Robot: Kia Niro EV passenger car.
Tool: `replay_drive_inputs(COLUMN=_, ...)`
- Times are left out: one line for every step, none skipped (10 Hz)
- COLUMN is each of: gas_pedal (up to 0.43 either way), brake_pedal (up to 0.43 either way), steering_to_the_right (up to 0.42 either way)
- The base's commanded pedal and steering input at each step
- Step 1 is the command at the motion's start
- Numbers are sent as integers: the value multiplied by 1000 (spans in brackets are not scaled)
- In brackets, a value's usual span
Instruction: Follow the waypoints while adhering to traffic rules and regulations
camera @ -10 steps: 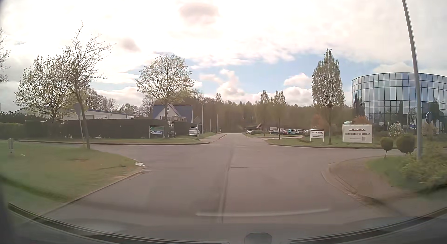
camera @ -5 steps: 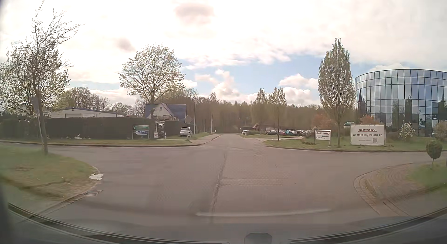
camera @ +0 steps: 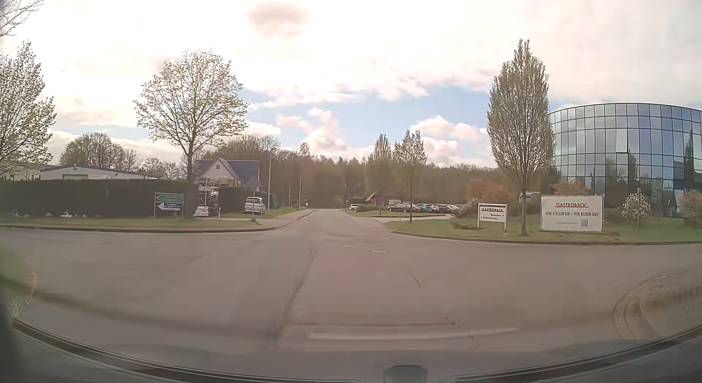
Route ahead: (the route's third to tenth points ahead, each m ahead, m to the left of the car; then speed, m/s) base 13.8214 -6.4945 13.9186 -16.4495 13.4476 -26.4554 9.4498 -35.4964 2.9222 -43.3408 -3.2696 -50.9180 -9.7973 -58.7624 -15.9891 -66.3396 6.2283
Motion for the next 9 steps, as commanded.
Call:
replay_drive_inputs(gas_pedal=67, brake_pedal=0, steering_to_the_right=213)
replay_drive_inputs(gas_pedal=87, brake_pedal=0, steering_to_the_right=244)
replay_drive_inputs(gas_pedal=98, brake_pedal=0, steering_to_the_right=250)
replay_drive_inputs(gas_pedal=98, brake_pedal=0, steering_to_the_right=251)
replay_drive_inputs(gas_pedal=110, brake_pedal=0, steering_to_the_right=261)
replay_drive_inputs(gas_pedal=130, brake_pedal=0, steering_to_the_right=270)
replay_drive_inputs(gas_pedal=138, brake_pedal=0, steering_to_the_right=284)
replay_drive_inputs(gas_pedal=157, brake_pedal=0, steering_to_the_right=301)
replay_drive_inputs(gas_pedal=169, brake_pedal=0, steering_to_the_right=319)
